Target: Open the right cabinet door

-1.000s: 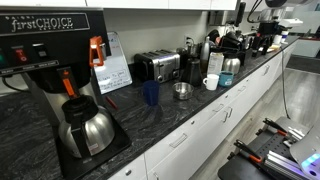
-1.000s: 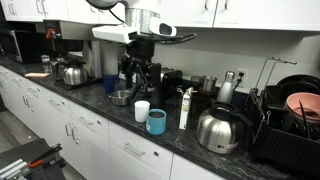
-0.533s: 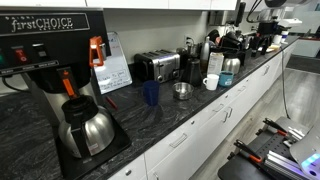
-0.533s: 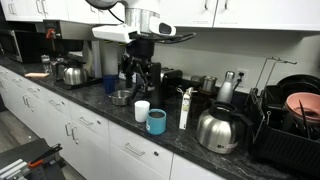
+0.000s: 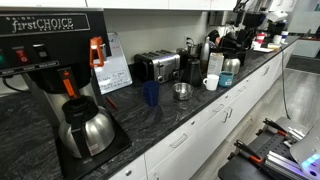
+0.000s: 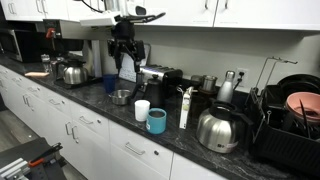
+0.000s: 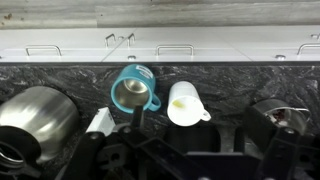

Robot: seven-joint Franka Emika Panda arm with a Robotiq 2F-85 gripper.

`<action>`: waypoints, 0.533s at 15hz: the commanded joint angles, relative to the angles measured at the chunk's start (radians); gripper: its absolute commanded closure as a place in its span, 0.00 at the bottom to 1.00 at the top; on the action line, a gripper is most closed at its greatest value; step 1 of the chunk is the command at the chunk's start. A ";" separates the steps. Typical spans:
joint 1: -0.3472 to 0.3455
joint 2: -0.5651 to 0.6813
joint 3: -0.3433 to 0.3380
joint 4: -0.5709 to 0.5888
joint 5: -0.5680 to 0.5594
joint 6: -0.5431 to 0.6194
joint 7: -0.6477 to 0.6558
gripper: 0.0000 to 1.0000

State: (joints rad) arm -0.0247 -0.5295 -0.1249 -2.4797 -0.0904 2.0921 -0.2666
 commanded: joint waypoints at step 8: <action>0.028 -0.046 0.052 -0.023 0.021 0.039 0.082 0.00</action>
State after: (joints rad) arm -0.0084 -0.5720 -0.0779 -2.5153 -0.0903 2.1301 -0.1828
